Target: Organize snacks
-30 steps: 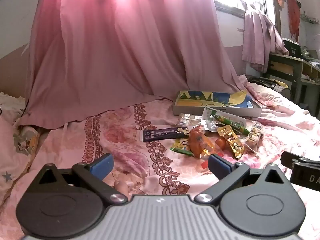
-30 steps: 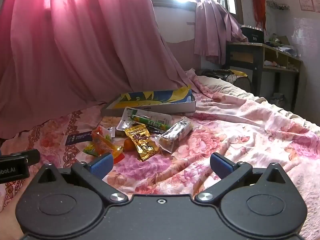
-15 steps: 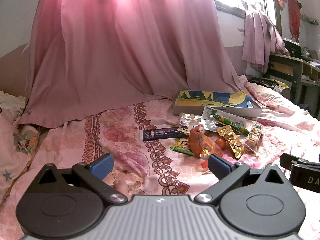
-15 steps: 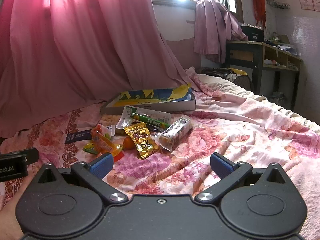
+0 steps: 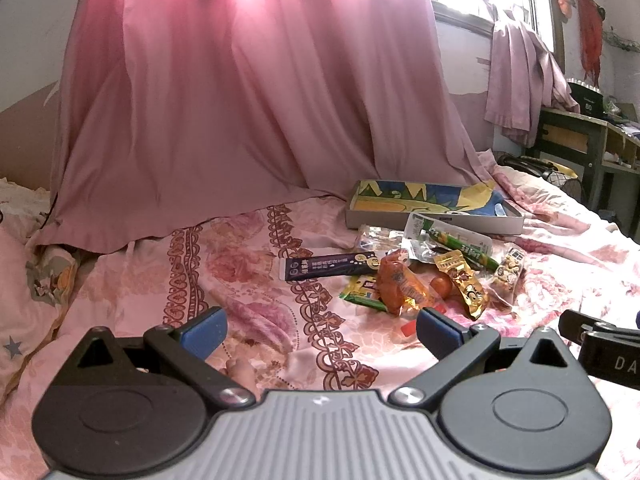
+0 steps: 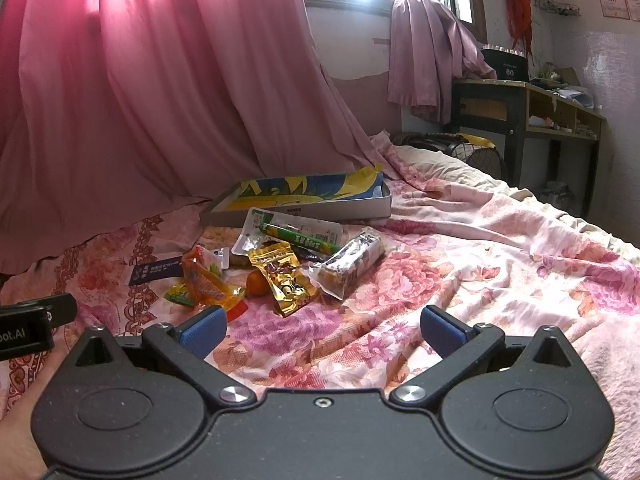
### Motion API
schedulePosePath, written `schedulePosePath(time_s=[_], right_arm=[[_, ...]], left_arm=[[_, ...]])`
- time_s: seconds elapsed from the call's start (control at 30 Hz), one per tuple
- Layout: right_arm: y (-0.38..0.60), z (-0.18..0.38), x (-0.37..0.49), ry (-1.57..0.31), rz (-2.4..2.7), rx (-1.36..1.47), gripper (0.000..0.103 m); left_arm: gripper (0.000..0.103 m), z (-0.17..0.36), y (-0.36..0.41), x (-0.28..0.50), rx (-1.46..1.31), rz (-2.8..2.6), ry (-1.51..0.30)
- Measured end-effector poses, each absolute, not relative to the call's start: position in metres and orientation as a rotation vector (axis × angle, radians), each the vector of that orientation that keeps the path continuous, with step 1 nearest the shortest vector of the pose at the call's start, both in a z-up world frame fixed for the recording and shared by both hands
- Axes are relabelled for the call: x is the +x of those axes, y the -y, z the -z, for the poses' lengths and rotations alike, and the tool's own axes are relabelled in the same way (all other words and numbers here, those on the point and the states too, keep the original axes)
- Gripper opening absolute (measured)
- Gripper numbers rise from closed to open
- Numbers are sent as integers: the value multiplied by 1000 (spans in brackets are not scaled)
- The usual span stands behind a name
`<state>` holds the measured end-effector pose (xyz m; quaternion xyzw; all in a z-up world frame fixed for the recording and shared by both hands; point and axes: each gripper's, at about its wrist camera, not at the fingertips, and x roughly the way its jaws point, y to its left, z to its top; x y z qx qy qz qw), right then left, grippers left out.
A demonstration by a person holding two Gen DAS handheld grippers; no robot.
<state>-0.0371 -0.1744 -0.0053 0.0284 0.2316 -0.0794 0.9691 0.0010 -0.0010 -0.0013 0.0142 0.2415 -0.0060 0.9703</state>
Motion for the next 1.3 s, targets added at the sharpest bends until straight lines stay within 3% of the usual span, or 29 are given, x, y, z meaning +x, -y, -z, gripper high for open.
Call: schedulePosePath(time_s=[1.3], right_arm=[[175,14,-27,-547,160,52,102]], left_arm=[[103,18,-3,10,-13,-6,-566]])
